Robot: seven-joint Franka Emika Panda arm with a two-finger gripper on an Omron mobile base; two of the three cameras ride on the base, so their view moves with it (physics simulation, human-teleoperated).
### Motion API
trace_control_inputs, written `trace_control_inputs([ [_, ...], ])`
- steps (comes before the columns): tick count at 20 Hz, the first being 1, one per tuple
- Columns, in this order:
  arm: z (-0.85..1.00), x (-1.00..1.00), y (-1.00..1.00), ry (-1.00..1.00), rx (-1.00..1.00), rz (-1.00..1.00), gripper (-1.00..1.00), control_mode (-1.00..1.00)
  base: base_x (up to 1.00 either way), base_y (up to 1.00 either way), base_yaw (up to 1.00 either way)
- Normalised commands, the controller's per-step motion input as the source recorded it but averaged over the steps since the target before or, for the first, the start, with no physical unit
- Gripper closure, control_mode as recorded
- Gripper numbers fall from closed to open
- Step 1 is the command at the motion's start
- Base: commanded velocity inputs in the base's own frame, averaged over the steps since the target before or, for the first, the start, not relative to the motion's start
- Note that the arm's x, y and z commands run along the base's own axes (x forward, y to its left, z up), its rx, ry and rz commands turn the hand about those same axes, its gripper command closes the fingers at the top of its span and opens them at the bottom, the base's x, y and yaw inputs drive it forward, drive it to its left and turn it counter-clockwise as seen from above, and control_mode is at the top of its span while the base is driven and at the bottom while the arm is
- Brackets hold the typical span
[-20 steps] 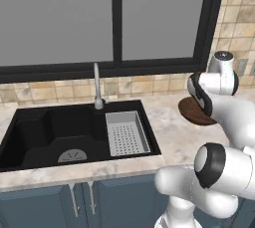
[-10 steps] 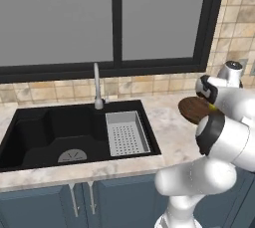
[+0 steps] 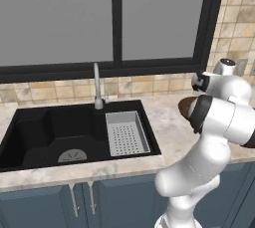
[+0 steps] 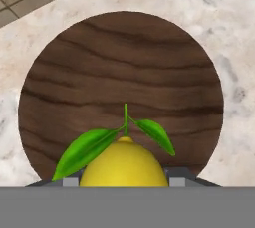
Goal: Pick the kiwis from the cabinet and place them in one bowl. Pick the lemon from the sink and place it in the other bowl.
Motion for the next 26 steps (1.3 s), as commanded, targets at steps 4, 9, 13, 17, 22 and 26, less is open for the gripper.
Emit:
trace_control_inputs([
  [4,-0.36,0.36,0.00,0.05,-0.03,0.02,1.00,-1.00,0.00,0.00,0.00],
  [9,-0.53,0.21,-0.04,-0.02,0.00,0.00,1.00,-1.00,0.00,0.00,0.00],
  [13,-0.55,0.16,-0.11,-0.01,0.00,0.00,1.00,-1.00,0.00,0.00,0.00],
  [17,-0.38,0.23,-0.10,0.00,0.00,0.00,1.00,-1.00,0.00,0.00,0.00],
  [22,-0.13,0.22,-0.01,-0.01,0.00,0.03,1.00,-1.00,0.00,0.00,0.00],
  [26,-0.10,0.13,0.00,-0.01,0.02,0.03,1.00,-1.00,0.00,0.00,0.00],
])
